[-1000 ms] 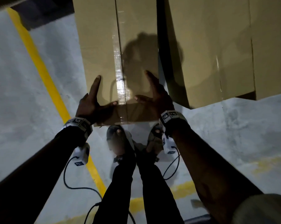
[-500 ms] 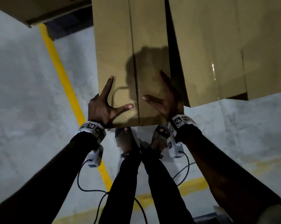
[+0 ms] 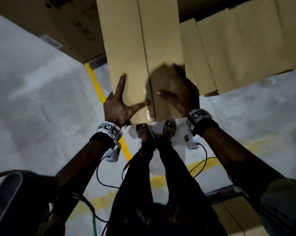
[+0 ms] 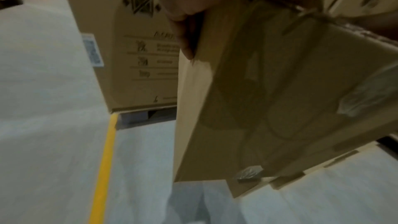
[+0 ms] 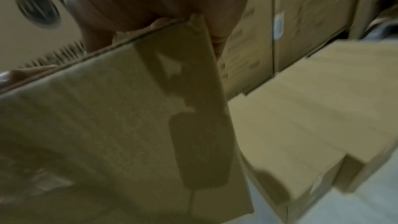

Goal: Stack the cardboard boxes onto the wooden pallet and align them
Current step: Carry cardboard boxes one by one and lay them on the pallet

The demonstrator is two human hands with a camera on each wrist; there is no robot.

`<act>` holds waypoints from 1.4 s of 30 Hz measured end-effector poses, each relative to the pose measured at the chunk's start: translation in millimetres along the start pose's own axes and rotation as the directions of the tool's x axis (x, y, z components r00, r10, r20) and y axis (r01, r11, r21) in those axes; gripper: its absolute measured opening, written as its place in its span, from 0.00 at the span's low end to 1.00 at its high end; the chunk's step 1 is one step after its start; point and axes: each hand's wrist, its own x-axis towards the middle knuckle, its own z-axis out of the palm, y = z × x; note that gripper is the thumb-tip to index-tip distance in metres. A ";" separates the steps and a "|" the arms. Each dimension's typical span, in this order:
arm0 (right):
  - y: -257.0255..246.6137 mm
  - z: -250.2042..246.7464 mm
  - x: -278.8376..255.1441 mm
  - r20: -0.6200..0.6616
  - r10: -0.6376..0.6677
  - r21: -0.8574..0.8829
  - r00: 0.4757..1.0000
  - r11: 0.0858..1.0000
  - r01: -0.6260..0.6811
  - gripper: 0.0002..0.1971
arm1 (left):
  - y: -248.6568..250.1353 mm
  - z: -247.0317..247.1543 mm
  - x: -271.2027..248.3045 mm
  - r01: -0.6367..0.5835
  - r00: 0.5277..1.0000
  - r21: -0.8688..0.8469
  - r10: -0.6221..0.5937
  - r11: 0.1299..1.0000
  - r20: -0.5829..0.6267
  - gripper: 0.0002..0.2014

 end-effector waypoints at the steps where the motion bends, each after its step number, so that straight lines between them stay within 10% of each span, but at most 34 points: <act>1: -10.6 -20.1 -11.7 -0.028 0.005 0.011 1.000 1.000 -0.004 0.52 | 16.7 -15.5 -11.3 -0.014 1.000 0.002 0.014 1.000 0.006 0.60; 8: -57.8 -138.8 -91.0 -0.270 0.050 0.014 0.962 0.999 -0.048 0.51 | 114.2 -92.4 -57.9 -0.319 0.947 0.025 0.320 0.947 -0.020 0.59; 14: -79.6 -180.4 -185.9 -0.463 0.322 0.158 0.825 0.947 -0.281 0.51 | 167.8 -114.7 -83.9 -0.598 0.798 0.011 0.593 0.802 0.109 0.59; 22: -81.9 -205.6 -356.3 -0.693 0.604 0.383 0.393 0.771 -0.509 0.50 | 265.2 -74.6 -165.0 -0.883 0.366 -0.131 0.837 0.450 0.407 0.60; 30: -62.1 -214.5 -493.5 -0.660 0.750 0.652 -0.049 0.540 -0.532 0.48 | 357.8 7.3 -286.3 -0.949 -0.104 -0.305 0.836 0.078 0.538 0.58; 42: 68.6 -241.4 -654.9 -0.477 0.741 0.877 -0.473 0.364 -0.315 0.44 | 481.6 176.6 -495.1 -0.840 -0.535 -0.422 0.646 -0.341 0.544 0.60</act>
